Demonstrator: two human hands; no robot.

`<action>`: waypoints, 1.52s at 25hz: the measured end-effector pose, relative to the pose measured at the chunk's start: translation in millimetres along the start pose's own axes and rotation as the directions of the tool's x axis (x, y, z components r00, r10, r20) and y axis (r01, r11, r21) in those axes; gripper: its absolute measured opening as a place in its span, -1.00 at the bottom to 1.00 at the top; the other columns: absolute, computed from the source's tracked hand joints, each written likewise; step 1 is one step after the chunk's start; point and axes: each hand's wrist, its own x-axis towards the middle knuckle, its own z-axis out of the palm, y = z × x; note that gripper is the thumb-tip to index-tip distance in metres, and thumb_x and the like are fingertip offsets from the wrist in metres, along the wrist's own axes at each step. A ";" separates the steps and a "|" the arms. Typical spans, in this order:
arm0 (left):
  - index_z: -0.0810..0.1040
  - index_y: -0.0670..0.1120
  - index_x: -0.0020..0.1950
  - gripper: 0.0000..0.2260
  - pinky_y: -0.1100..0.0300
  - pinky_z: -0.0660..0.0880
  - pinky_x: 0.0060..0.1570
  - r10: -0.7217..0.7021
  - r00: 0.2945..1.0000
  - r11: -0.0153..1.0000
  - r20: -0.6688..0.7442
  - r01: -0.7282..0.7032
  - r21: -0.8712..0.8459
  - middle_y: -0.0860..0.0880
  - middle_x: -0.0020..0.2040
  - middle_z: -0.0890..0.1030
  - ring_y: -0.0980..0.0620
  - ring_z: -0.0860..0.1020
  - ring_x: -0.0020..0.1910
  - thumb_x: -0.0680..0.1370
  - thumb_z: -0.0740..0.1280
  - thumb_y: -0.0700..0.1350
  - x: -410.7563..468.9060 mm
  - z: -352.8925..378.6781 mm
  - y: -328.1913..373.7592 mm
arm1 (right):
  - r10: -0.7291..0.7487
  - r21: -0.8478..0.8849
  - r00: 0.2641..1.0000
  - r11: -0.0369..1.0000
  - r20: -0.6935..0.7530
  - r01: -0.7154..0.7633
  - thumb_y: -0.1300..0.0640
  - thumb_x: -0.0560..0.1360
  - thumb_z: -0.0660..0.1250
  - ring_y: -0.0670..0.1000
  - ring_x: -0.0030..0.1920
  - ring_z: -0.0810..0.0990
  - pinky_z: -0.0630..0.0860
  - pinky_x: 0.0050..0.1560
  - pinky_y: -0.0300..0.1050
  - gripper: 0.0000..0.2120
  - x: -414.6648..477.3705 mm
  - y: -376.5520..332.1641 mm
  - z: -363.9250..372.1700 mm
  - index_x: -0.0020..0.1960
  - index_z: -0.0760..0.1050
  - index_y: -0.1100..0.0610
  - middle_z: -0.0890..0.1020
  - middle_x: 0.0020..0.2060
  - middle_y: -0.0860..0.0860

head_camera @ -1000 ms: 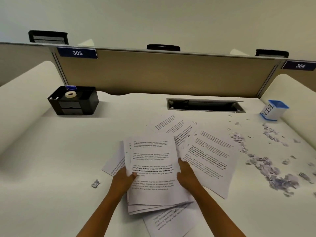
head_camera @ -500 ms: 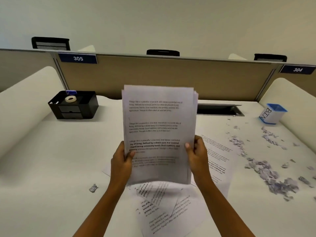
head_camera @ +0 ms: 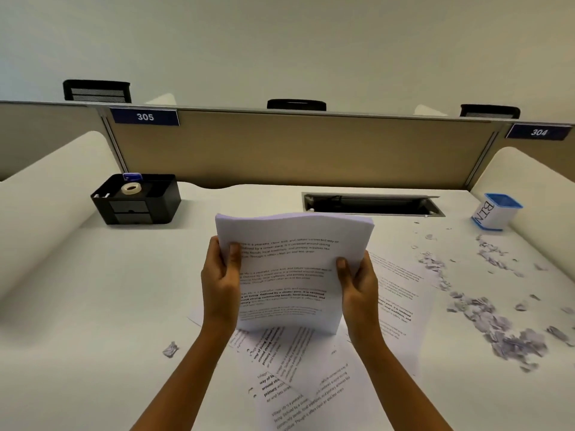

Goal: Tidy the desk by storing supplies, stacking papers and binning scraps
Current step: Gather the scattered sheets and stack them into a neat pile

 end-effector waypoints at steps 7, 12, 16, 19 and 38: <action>0.34 -0.16 0.19 -0.71 0.40 0.49 -0.31 0.031 0.998 0.999 -0.062 -0.032 -0.003 0.26 -0.18 0.57 0.22 0.57 -0.18 0.57 0.06 -0.03 -18.5 -2.8 -8.3 | -0.065 0.001 0.998 0.998 -0.003 0.065 0.00 0.48 0.18 -0.07 -0.07 0.61 0.61 -0.19 -0.20 -0.83 -12.5 7.6 -9.6 0.05 0.37 -0.01 0.60 -0.04 -0.06; 0.43 0.00 0.05 -0.82 0.28 0.58 -0.21 -0.159 0.986 0.982 0.039 0.154 0.111 0.12 -0.05 0.58 0.07 0.57 -0.02 0.54 0.13 0.01 -47.7 -15.4 -51.9 | -0.016 -0.153 1.000 0.988 -0.015 0.014 0.06 0.48 0.10 -0.13 0.00 0.54 0.60 0.06 -0.11 -0.85 -39.8 52.6 -15.2 0.03 0.36 -0.01 0.55 0.04 -0.01; 0.46 -0.07 0.11 -0.85 0.25 0.58 -0.11 -0.109 0.993 0.947 0.032 0.094 0.308 0.13 0.00 0.58 0.12 0.58 -0.10 0.57 0.23 -0.23 -39.9 -23.5 -50.0 | -0.045 -0.213 0.998 0.976 -0.049 0.033 0.06 0.50 0.12 -0.01 -0.11 0.59 0.63 -0.08 -0.14 -0.93 -30.4 48.7 -13.5 -0.06 0.36 -0.02 0.58 -0.08 -0.01; 0.56 -0.20 0.13 -0.79 0.50 0.49 -0.18 0.017 0.997 0.884 0.071 -0.048 0.465 0.06 -0.04 0.61 0.08 0.59 -0.24 0.50 0.34 -0.26 -28.5 -34.8 -35.9 | -0.130 -0.277 0.990 0.955 -0.061 0.108 0.12 0.51 0.17 -0.05 -0.17 0.59 0.59 -0.11 -0.26 -0.93 -24.3 40.6 -13.5 -0.10 0.37 -0.05 0.59 -0.15 -0.07; 0.60 -0.17 0.04 -0.85 -0.05 0.56 -0.01 -0.534 0.795 0.766 -0.289 0.599 0.233 -0.13 -0.12 0.65 -0.17 0.63 -0.16 0.48 0.38 -0.23 -15.1 -136.1 -48.8 | 0.345 -0.860 0.885 0.499 0.312 0.108 0.07 0.49 0.34 0.09 0.22 0.41 0.35 0.17 -0.17 -0.58 21.2 105.7 -7.3 0.27 0.39 0.23 0.47 0.21 0.17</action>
